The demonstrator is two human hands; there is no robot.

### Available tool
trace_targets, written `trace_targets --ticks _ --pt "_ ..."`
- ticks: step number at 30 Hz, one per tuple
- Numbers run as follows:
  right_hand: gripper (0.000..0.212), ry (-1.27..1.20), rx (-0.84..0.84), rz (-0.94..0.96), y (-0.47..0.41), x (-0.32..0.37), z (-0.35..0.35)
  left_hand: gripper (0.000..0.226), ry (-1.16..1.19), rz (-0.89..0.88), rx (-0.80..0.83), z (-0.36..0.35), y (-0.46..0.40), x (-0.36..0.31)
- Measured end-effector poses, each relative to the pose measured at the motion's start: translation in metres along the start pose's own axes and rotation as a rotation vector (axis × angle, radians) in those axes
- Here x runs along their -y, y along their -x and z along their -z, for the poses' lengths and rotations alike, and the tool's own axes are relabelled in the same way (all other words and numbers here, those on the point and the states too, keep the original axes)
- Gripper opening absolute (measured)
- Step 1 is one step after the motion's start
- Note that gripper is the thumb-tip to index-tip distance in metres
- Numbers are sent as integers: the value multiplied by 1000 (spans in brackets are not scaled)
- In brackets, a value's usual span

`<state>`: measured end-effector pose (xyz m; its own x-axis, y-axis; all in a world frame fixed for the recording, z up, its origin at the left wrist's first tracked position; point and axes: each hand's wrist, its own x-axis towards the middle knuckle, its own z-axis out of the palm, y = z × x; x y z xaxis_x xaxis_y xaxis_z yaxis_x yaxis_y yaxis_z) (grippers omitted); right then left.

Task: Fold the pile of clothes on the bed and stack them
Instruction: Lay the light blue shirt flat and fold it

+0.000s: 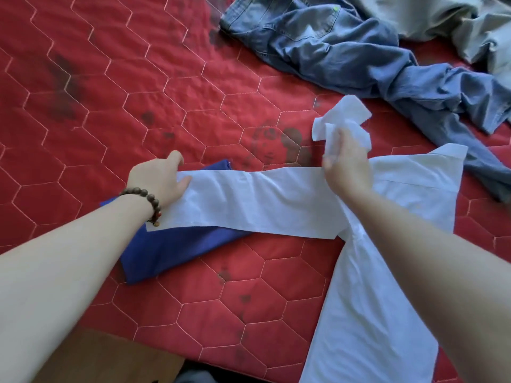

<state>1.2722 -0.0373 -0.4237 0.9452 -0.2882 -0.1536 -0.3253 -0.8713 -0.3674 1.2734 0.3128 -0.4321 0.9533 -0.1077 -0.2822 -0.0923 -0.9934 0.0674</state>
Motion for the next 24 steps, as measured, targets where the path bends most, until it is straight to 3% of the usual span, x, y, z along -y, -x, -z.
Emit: trace_targets --ticks 3,5,7,9,14,18,21,24 --pt "56 147 15 291 28 -4 -43 33 -106 35 85 -17 1 13" --pt "59 196 194 430 49 1 -72 41 -128 56 132 -24 4 20" --pt "64 250 412 474 71 7 -98 49 -101 96 158 -30 6 26" --pt "63 277 484 403 83 6 -118 53 -67 120 164 -30 9 33" --pt "60 296 419 257 93 5 -127 52 -82 77 138 -19 16 50" --pt "63 304 389 237 95 9 -129 31 -182 100 -79 -41 28 59" --pt "66 280 326 351 99 34 -144 30 -106 96 -163 -68 41 39" --pt "63 259 292 537 114 72 -170 46 67 -91 -136 -97 55 -4"
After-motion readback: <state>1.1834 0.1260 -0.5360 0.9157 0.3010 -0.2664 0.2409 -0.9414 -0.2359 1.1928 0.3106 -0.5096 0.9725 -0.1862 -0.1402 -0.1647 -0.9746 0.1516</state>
